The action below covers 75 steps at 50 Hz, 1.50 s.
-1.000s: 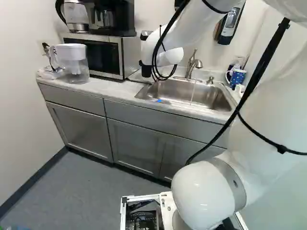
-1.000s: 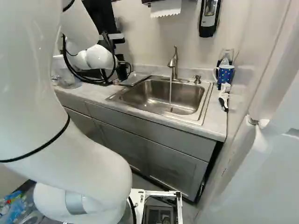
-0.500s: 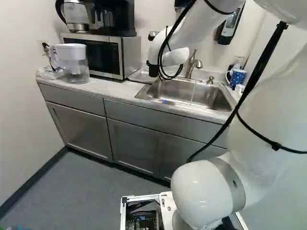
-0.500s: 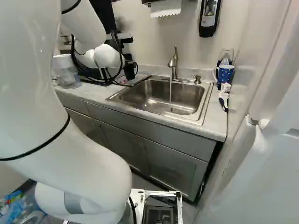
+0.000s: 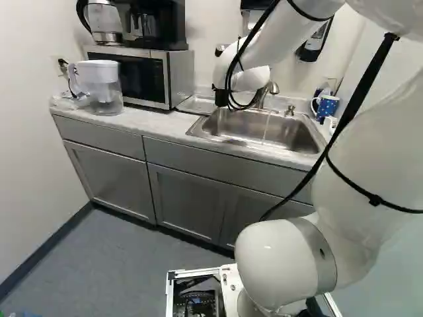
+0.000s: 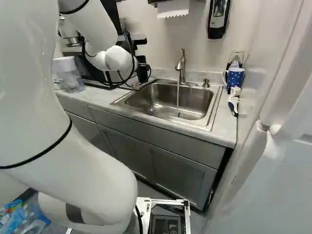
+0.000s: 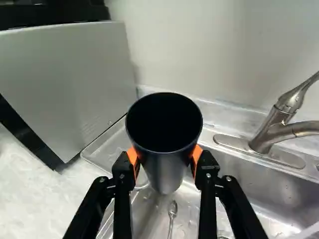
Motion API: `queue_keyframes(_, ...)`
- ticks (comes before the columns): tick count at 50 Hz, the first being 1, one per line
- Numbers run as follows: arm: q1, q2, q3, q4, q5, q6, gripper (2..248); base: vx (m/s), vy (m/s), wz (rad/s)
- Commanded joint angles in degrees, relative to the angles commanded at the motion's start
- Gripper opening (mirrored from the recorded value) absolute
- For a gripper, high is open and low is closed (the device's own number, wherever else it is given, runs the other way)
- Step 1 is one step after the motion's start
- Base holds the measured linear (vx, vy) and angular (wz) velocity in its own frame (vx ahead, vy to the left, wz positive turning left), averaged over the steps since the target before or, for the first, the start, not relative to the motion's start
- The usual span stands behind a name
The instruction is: Rinse the cup and place it in the tray
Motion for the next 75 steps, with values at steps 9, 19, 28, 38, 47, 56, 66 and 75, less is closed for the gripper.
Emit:
queue_keyframes(9, -1.58, -0.66, 0.34, 0.0, -0.08, 0.0, 121, 0.0, 0.0, 0.0)
queue_keyframes(19, -3.33, -1.62, 0.64, 0.0, -0.48, 0.0, 121, 0.0, 0.0, 0.0)
queue_keyframes(28, -4.91, -2.63, 0.78, 0.0, -1.12, 0.0, 121, 0.0, 0.0, 0.0)
queue_keyframes(38, -6.29, -3.84, 0.85, 0.0, -2.0, 0.0, 121, 0.0, 0.0, 0.0)
queue_keyframes(47, -7.33, -4.88, 0.97, 0.0, -2.58, 0.0, 121, 0.0, 0.0, 0.0)
queue_keyframes(56, -8.63, -5.3, 1.71, 0.0, -2.63, 0.0, 121, 0.0, 0.0, 0.0)
queue_keyframes(66, -10.4, -5.25, 3.1, 0.0, -2.63, 0.0, 121, 0.0, 0.0, 0.0)
queue_keyframes(75, -12.02, -5.12, 4.44, 0.0, -2.63, 0.0, 121, 0.0, 0.0, 0.0)
